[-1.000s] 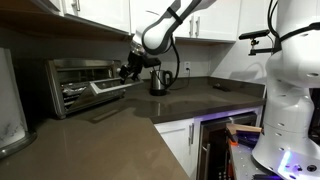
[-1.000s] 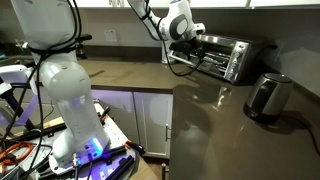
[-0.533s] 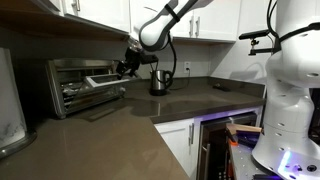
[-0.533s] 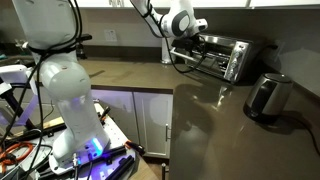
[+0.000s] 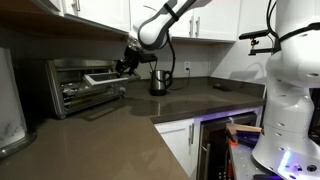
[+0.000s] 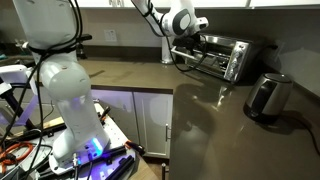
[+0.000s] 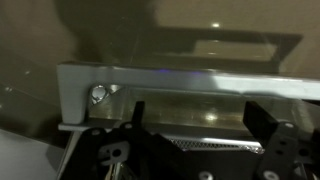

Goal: Close the toaster oven door

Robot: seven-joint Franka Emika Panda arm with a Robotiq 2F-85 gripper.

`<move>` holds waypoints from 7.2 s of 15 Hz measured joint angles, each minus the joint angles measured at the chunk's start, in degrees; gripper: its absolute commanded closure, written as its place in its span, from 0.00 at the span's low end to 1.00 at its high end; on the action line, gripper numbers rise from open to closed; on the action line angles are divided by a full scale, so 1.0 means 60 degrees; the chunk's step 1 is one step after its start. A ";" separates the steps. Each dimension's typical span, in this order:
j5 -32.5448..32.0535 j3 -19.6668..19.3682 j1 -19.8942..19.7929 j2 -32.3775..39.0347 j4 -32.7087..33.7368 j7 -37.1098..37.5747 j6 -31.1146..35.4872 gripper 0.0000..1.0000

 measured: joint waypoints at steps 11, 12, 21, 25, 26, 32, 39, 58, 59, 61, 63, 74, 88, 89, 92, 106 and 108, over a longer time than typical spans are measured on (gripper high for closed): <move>-0.0003 -0.0048 -0.0030 0.0396 0.0668 -0.0275 -0.0006 0.00; -0.0018 -0.0060 -0.0029 0.0414 0.0724 -0.0275 -0.0006 0.00; -0.1397 -0.0389 0.0103 0.0421 0.1083 0.0079 -0.0005 0.00; -0.1961 -0.0437 0.0250 0.0300 0.1087 0.0374 -0.0004 0.00; -0.2117 -0.0442 0.0307 0.0240 0.1087 0.0471 -0.0004 0.00; -0.2997 -0.0465 0.0553 -0.0113 0.1086 0.1135 -0.0006 0.00; -0.3084 -0.0464 0.0605 -0.0148 0.1032 0.1276 -0.0022 0.00; 0.2811 0.0339 0.0655 -0.1225 -0.0983 -0.1718 -0.0523 0.00; 0.3036 0.0284 0.0644 -0.1203 -0.0983 -0.1900 -0.0597 0.00; 0.3156 0.0265 0.0479 -0.1126 -0.0978 -0.2029 -0.0659 0.00; 0.3169 0.0259 0.0271 -0.1002 -0.0956 -0.2117 -0.0659 0.00; 0.3077 0.0258 -0.0405 0.0071 0.0095 -0.2505 -0.0597 0.00; 0.1125 0.0004 -0.0302 0.0580 0.0722 -0.2275 0.1197 0.00; 0.0815 -0.0129 -0.0226 0.0580 0.0738 -0.2140 0.1334 0.00; -0.0201 -0.0624 0.0086 0.0579 0.0759 -0.1539 0.1708 0.00; 0.2009 0.1002 0.0364 -0.0275 0.0168 -0.2060 -0.0630 0.00; 0.2155 0.1065 0.0364 -0.0652 0.0008 -0.2073 -0.1359 0.00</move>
